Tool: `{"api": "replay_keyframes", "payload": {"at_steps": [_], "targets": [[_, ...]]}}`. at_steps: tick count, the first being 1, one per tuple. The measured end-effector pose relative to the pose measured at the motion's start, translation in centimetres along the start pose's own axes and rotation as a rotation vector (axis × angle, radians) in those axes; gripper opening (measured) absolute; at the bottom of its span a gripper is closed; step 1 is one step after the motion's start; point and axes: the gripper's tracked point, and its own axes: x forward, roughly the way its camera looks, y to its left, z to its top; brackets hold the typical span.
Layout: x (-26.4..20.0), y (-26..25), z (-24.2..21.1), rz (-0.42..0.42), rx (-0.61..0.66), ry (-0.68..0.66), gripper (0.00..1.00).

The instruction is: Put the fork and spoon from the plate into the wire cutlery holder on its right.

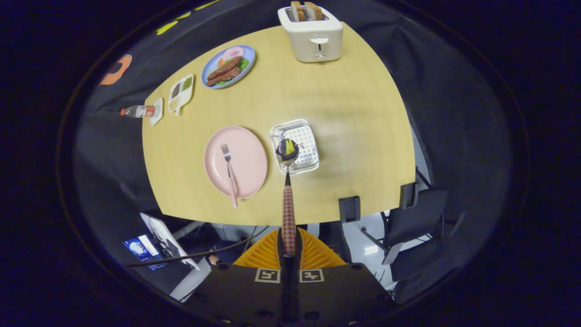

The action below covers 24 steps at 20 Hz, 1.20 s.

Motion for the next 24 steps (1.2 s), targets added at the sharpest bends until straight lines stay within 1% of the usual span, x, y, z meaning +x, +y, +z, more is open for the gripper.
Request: {"api": "replay_keyframes", "payload": {"at_steps": [3,8,11,16,18,20,21,22,23,24], "targets": [[1.8,-0.9,0.7,-0.031,0.012,0.045,0.0],[3.8,-0.9,2.7,-0.057,0.005,0.069,0.01],[4.7,-1.0,4.2,-0.08,-0.007,0.06,0.01],[6.0,-0.2,5.4,-0.076,-0.002,0.069,0.01],[6.2,-0.1,5.9,-0.081,-0.002,0.054,0.03],[6.3,0.1,6.0,-0.074,0.006,0.057,0.11],[6.4,0.2,5.9,-0.067,0.012,0.058,0.12],[6.5,0.2,5.9,-0.066,0.016,0.06,0.16],[6.6,0.1,5.7,-0.066,0.016,0.059,0.27],[6.5,-0.1,5.5,-0.07,0.012,0.057,0.35]]}}
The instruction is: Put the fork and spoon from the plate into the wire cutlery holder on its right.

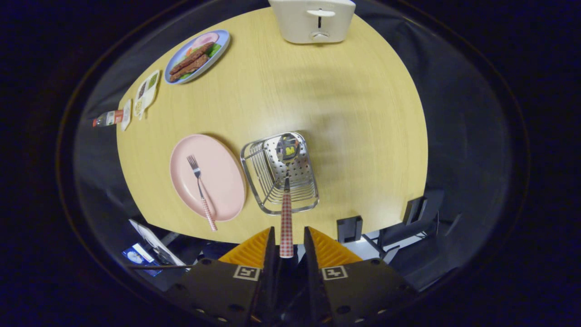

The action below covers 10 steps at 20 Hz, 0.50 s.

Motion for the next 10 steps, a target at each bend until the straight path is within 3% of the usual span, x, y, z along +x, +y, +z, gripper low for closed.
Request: {"api": "replay_keyframes", "payload": {"at_steps": [2,5,10], "targets": [[-0.5,-0.1,-0.4,-0.006,-0.014,-0.015,0.56],[-2.2,0.3,-1.2,-0.033,-0.055,-0.077,0.76],[-5.0,6.3,-4.4,0.029,-0.176,-0.185,0.85]]}}
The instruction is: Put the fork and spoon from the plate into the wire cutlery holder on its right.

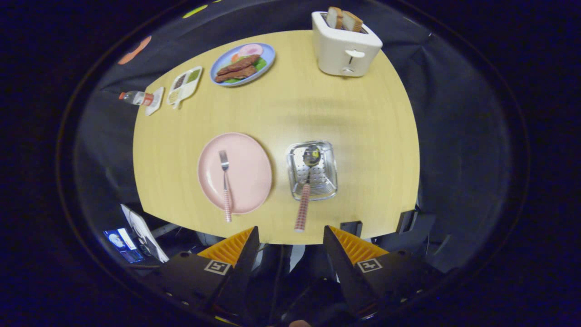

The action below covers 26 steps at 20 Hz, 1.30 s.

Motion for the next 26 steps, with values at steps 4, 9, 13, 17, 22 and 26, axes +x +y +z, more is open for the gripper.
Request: {"api": "replay_keyframes", "payload": {"at_steps": [4,9,13,17,22,26], "targets": [[3.4,6.4,-3.7,0.079,-0.045,0.035,0.85],[11.5,10.9,-6.5,0.094,-0.016,0.112,0.85],[15.6,12.5,-6.7,0.081,-0.003,0.144,0.85],[18.6,13.0,-5.3,0.043,0.008,0.129,0.84],[20.7,13.1,-4.6,0.011,0.027,0.155,0.7],[21.7,12.8,-4.3,-0.008,0.049,0.172,0.53]]}}
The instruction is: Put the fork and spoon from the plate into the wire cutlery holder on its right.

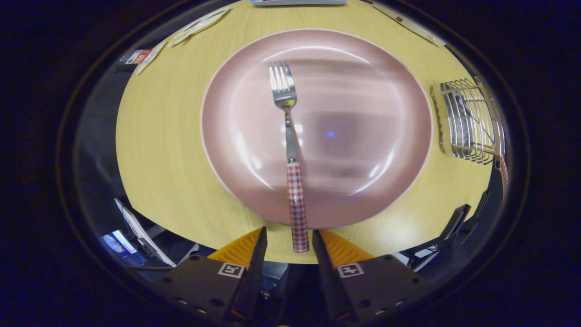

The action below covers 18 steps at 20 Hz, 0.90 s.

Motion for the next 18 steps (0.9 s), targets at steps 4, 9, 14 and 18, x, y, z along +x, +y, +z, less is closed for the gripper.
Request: {"api": "replay_keyframes", "payload": {"at_steps": [4,9,14,18], "targets": [[0.0,-0.2,-0.3,-0.006,-0.007,0.02,0.34],[-1.0,-0.1,-0.6,0.002,-0.034,0.023,0.1],[-4.5,-0.7,-0.6,0.02,-0.062,0.003,0.1],[-8.3,-1.1,-0.7,0.043,-0.074,-0.009,0.1]]}}
